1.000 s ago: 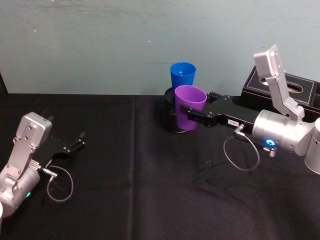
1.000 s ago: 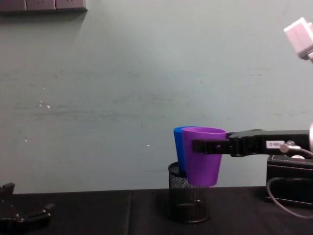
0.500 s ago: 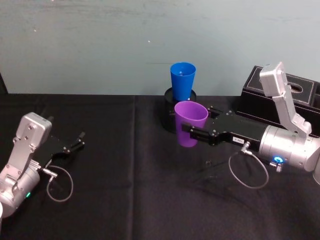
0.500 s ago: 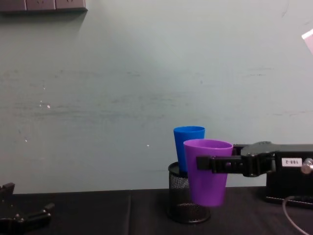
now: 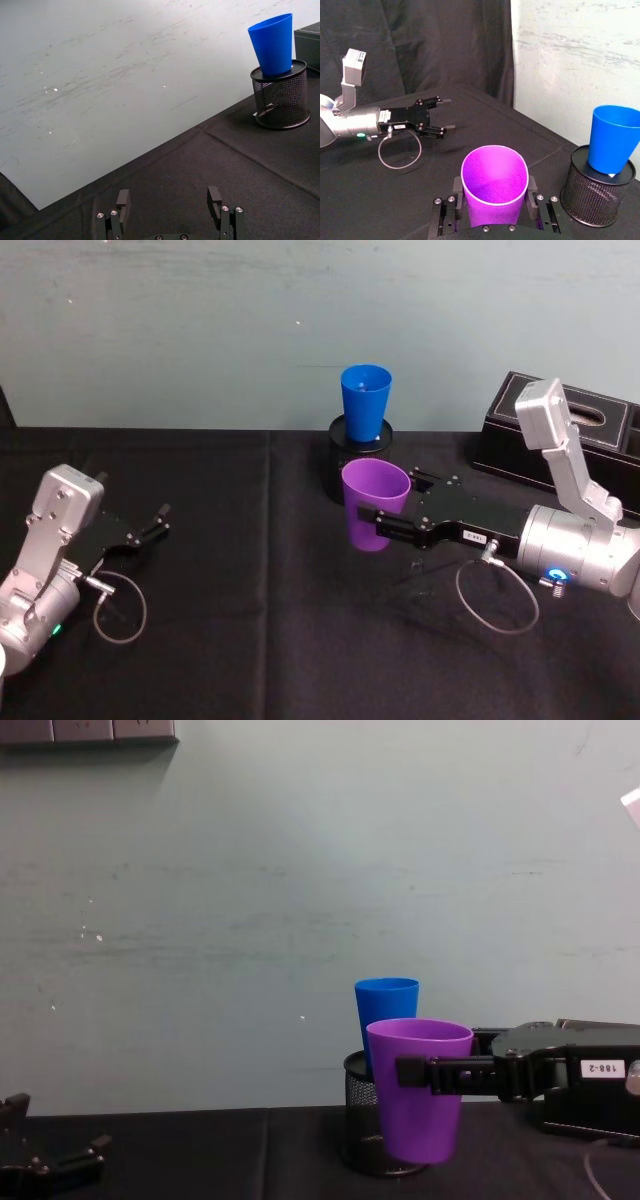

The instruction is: Pick up one cup with a gripper and tap it against the other cup.

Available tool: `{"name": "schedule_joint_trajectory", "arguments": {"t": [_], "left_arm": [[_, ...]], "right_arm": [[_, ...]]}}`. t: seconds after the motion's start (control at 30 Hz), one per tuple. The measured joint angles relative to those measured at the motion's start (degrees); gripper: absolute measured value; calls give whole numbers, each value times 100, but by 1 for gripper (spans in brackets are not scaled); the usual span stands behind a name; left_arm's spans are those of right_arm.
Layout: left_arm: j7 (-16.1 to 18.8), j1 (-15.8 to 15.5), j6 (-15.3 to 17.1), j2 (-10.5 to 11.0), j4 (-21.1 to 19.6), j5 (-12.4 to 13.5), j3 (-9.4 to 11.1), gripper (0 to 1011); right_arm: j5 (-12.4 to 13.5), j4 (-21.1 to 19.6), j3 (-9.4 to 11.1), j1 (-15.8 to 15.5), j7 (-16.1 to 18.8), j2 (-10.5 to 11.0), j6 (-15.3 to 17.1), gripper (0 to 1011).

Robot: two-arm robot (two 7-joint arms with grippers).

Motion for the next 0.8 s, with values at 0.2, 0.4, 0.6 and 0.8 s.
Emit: {"name": "schedule_joint_trajectory", "arguments": {"t": [0.2,0.4,0.6,0.8], "left_arm": [[0,0,0,0,0,0,0,1011],[0,0,0,0,0,0,0,1011],[0,0,0,0,0,0,0,1011],[0,0,0,0,0,0,0,1012]], "right_arm": [[-5,6,6,0,-1,-5,0,718],[-9,13,10,3,-1,-7,-1,718],[-11,17,13,6,-1,-10,-1,718],[-13,21,17,7,-1,-13,-1,718]]}}
